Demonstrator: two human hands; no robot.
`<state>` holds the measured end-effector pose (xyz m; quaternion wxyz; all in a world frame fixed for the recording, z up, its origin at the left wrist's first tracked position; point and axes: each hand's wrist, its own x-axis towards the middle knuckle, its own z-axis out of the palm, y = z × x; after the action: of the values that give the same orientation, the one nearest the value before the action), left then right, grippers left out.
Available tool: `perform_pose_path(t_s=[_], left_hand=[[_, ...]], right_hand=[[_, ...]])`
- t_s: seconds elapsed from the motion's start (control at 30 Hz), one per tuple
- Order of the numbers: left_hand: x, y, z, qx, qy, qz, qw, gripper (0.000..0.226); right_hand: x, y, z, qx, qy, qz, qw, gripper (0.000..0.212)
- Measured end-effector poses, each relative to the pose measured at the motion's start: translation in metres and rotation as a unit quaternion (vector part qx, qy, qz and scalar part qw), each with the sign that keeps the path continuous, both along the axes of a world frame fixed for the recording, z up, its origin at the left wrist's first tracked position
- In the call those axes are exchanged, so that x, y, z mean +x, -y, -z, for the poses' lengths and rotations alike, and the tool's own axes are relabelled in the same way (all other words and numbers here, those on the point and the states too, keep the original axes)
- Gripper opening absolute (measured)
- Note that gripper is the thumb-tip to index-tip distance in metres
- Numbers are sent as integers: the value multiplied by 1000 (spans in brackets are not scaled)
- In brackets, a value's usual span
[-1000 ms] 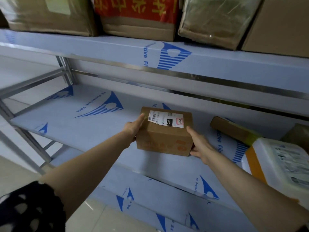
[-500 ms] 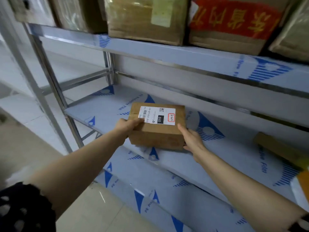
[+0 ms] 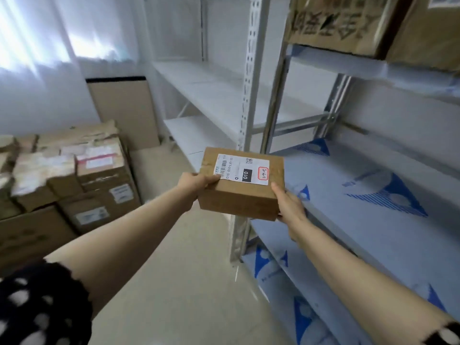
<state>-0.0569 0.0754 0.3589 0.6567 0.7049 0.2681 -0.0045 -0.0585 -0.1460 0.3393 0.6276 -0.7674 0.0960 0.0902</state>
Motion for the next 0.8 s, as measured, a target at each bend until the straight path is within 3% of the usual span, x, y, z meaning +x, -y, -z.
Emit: perform_pose_path(t_s=[0.3, 0.57, 0.8], left_hand=[[-4, -202, 32, -2, -28, -146, 989, 65], [2, -390, 37, 17, -40, -299, 953, 51], [-23, -540, 34, 21, -64, -395, 916, 87]], right_hand=[[61, -209, 22, -18, -20, -159, 987, 34], [132, -431, 39, 8, -45, -295, 954, 30], [147, -611, 40, 2, -44, -391, 919, 49]])
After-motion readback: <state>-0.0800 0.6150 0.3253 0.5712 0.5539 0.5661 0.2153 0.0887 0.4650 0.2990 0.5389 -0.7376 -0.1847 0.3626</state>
